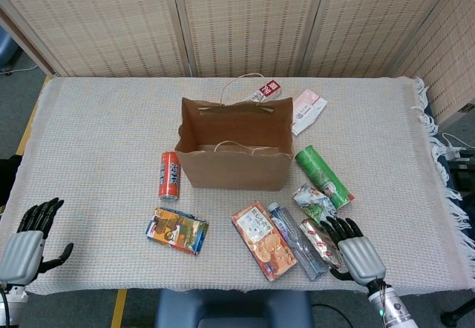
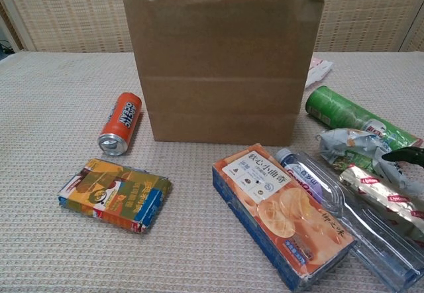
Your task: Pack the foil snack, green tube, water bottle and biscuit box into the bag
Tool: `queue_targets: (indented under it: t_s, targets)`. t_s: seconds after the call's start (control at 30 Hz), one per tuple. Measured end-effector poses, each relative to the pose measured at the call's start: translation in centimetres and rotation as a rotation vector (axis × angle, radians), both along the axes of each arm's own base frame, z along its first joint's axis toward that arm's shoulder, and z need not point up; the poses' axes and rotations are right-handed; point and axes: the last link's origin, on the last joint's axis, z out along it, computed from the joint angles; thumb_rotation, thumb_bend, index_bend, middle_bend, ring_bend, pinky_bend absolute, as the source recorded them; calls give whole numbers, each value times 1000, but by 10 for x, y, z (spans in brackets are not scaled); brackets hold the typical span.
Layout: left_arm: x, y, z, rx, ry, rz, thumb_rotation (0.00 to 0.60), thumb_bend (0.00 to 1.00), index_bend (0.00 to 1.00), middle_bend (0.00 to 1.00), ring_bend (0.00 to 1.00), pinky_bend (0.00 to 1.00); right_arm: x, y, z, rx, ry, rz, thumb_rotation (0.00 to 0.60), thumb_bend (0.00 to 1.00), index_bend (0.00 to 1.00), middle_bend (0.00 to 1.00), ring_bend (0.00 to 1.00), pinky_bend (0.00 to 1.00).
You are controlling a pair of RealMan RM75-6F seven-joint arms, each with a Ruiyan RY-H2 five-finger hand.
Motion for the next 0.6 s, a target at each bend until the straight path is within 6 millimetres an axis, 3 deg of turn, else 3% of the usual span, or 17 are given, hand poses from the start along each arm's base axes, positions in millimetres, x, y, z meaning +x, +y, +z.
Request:
queue_targets:
  t_s: [0.3,0.6]
  targets:
    - [1,0,0,-3,-1,-3,600,330,0,0,0,8,-11,-15,5,-67,57,-24,600,78,0,0,0,3]
    - [1,-1,0,-4,-7,0,600,331,0,0,0,9,2,-26,-16,-60,96,20,600,81,0,0,0,18]
